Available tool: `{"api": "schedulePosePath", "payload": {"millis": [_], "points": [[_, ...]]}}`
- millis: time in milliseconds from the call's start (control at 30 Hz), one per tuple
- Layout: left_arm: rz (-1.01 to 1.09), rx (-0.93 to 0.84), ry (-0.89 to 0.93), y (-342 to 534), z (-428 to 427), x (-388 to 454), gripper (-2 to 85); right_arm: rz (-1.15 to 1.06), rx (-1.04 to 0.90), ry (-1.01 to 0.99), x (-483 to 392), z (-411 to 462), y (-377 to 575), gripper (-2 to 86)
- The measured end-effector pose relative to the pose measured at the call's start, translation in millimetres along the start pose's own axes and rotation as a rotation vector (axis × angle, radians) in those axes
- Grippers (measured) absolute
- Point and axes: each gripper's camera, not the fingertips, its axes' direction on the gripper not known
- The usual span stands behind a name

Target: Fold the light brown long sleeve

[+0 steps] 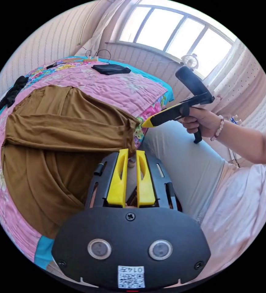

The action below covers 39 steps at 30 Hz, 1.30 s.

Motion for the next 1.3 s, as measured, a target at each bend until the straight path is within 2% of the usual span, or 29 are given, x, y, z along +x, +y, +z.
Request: {"api": "schedulePosePath", "payload": {"millis": [167, 300, 400, 567, 767, 1000, 1133, 1300], "points": [[-0.067, -0.022, 0.076, -7.8, -21.7, -20.7, 5.0, 0.052, -0.071, 0.032, 4.5, -2.7, -19.4, 0.8], [-0.145, 0.015, 0.037, -9.6, -55.3, -46.2, 5.0, 0.005, -0.052, 0.083, -6.3, -8.0, -38.9, 1.1], [-0.217, 0.064, -0.079, -15.0, -92.6, -81.0, 5.0, -0.056, -0.044, 0.075, -19.4, -5.0, -67.9, 1.8], [-0.329, 0.128, -0.401, -43.9, -158.1, -166.6, 5.2, -0.309, -0.016, 0.065, -77.9, 21.2, -177.9, 4.8], [-0.402, 0.128, -0.501, -91.7, -178.4, -254.1, 7.9, -0.549, 0.024, 0.187, -159.6, 83.7, -344.9, 6.7], [-0.422, -0.029, -0.493, -123.0, -150.3, -320.7, 7.5, -0.441, -0.026, 0.185, -166.4, 172.5, -480.1, 10.3], [-0.396, 0.042, -0.398, -120.4, -163.4, -339.6, 2.8, -0.399, -0.130, 0.169, -166.7, 206.2, -514.8, 2.3], [-0.393, 0.127, -0.353, -115.2, -195.1, -351.4, 0.5, -0.506, -0.087, 0.100, -200.0, 189.5, -530.4, 0.3]]}}
